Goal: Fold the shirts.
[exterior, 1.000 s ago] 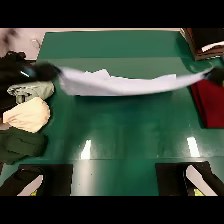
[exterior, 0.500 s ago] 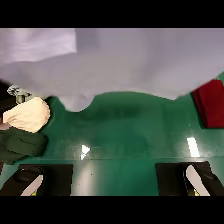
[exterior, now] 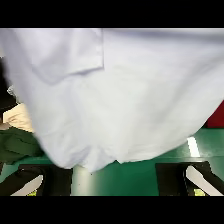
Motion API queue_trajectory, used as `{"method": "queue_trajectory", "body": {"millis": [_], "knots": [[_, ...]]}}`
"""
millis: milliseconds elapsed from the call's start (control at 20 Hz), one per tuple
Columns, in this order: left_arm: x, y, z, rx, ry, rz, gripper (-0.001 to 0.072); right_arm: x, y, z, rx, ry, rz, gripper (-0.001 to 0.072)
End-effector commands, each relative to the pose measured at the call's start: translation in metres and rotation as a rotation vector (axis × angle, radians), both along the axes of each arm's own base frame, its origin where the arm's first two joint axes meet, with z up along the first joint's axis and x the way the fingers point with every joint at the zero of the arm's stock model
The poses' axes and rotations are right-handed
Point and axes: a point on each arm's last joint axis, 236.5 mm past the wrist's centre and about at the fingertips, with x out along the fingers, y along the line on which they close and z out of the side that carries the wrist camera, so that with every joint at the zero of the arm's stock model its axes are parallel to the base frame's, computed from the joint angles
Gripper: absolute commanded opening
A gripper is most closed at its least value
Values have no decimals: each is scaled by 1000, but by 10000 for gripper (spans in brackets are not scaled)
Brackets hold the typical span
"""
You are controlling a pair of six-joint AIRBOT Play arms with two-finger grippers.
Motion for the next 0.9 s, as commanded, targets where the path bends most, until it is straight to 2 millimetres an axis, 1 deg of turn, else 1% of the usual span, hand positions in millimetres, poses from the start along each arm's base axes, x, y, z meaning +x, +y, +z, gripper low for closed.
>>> {"method": "queue_trajectory", "body": {"millis": [0,50,100,150,200,250,300,400,450,550,600,650,750,850], "knots": [[66,-12,-148,56,363,-4,21,36,4,-124,92,343,53,12],[82,-14,-188,67,441,1,21,45,9,-166,97,446,71,12],[97,-14,-221,72,497,10,21,51,10,-202,93,535,78,12],[113,-13,-251,68,541,21,21,58,9,-234,87,608,80,12],[126,-13,-272,54,568,29,20,68,10,-257,96,647,85,12],[140,-14,-288,7,580,34,20,80,7,-273,105,666,81,12],[154,-18,-297,-52,576,34,20,92,7,-281,117,668,82,12],[176,-21,-303,-152,541,20,20,119,3,-284,124,644,81,12],[183,-20,-306,-179,533,17,19,132,3,-281,131,623,86,12],[185,-16,-320,-185,560,6,20,148,0,-276,129,593,89,12],[181,-13,-327,-176,586,1,20,151,-1,-275,127,588,89,12],[175,-11,-332,-158,610,-18,20,150,-1,-275,125,592,90,12],[158,-11,-343,-99,670,-77,21,137,1,-281,125,642,102,12],[138,-10,-361,-64,749,-109,20,121,5,-297,140,684,96,12]]}}
